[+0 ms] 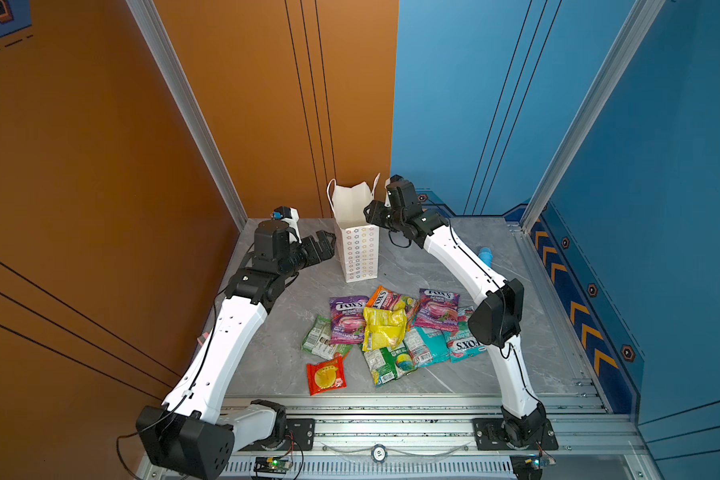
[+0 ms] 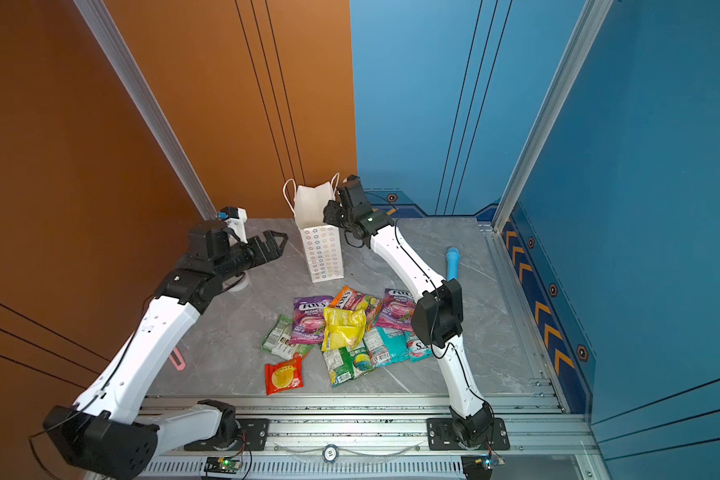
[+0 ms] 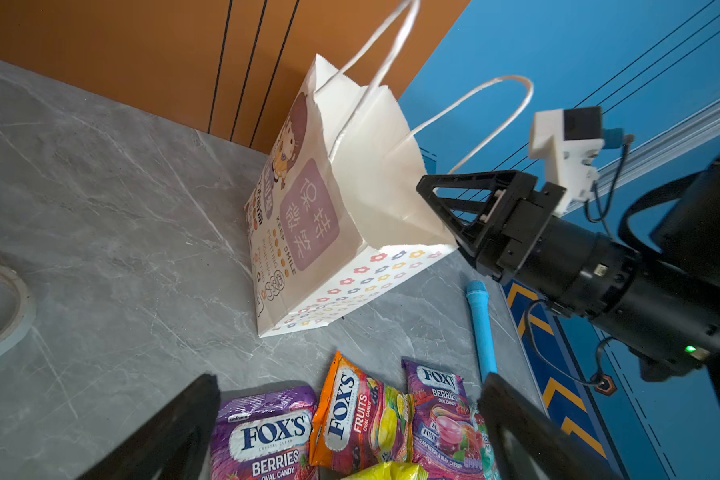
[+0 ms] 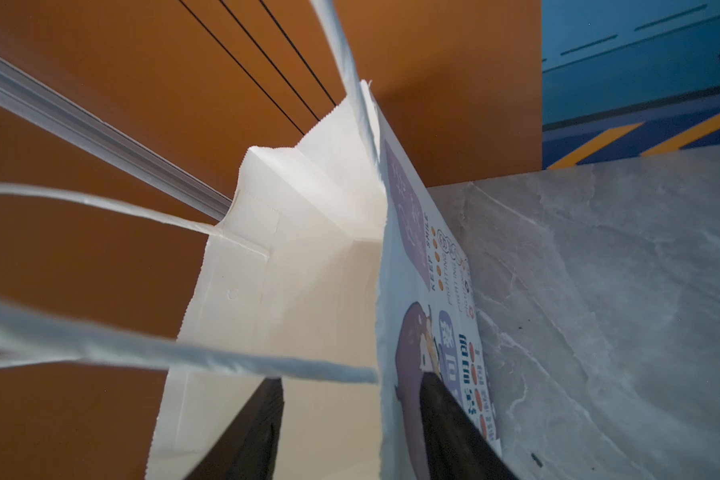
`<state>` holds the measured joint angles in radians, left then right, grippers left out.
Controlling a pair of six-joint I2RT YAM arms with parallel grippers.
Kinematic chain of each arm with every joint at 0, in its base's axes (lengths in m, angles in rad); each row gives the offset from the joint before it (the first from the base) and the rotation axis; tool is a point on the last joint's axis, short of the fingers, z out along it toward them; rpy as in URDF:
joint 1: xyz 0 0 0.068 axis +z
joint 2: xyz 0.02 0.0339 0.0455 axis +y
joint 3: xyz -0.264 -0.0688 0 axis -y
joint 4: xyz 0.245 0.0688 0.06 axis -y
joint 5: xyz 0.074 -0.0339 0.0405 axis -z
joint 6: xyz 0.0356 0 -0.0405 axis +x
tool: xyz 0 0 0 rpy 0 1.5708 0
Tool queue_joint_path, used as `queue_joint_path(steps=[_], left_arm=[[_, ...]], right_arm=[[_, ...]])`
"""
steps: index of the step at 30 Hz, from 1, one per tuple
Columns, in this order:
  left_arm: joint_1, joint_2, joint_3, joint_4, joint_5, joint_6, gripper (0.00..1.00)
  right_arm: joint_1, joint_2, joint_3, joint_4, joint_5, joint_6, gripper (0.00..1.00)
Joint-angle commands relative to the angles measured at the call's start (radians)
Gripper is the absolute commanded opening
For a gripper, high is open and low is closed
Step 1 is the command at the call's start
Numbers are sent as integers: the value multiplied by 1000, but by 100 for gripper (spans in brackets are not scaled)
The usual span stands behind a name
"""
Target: Place the snacks into the paper bag
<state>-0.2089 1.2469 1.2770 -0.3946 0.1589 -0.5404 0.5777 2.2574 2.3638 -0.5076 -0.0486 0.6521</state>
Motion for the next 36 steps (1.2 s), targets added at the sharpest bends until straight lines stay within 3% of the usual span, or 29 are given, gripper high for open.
queue_joint_path(steps=[1, 6, 11, 17, 24, 30, 36], left_arm=[[9, 46, 63, -36, 16, 4, 100], [2, 130, 146, -47, 49, 7, 99], [-18, 215, 252, -122, -11, 48, 98], [-52, 348, 412, -231, -40, 101, 89], [-78, 505, 600, -414, -141, 181, 74], [-83, 577, 674, -482, -222, 220, 70], [-82, 616, 740, -488, -229, 235, 69]], right_arm=[[-2, -21, -18, 19, 13, -1, 69], [-5, -121, -124, 70, 39, -27, 81], [-16, -307, -376, 203, 32, -36, 100], [-30, -562, -723, 297, 88, -79, 100], [-80, -845, -1051, 253, 137, -97, 100], [-112, -970, -1209, 201, 147, -83, 100], [-130, -990, -1259, 193, 126, -73, 100]])
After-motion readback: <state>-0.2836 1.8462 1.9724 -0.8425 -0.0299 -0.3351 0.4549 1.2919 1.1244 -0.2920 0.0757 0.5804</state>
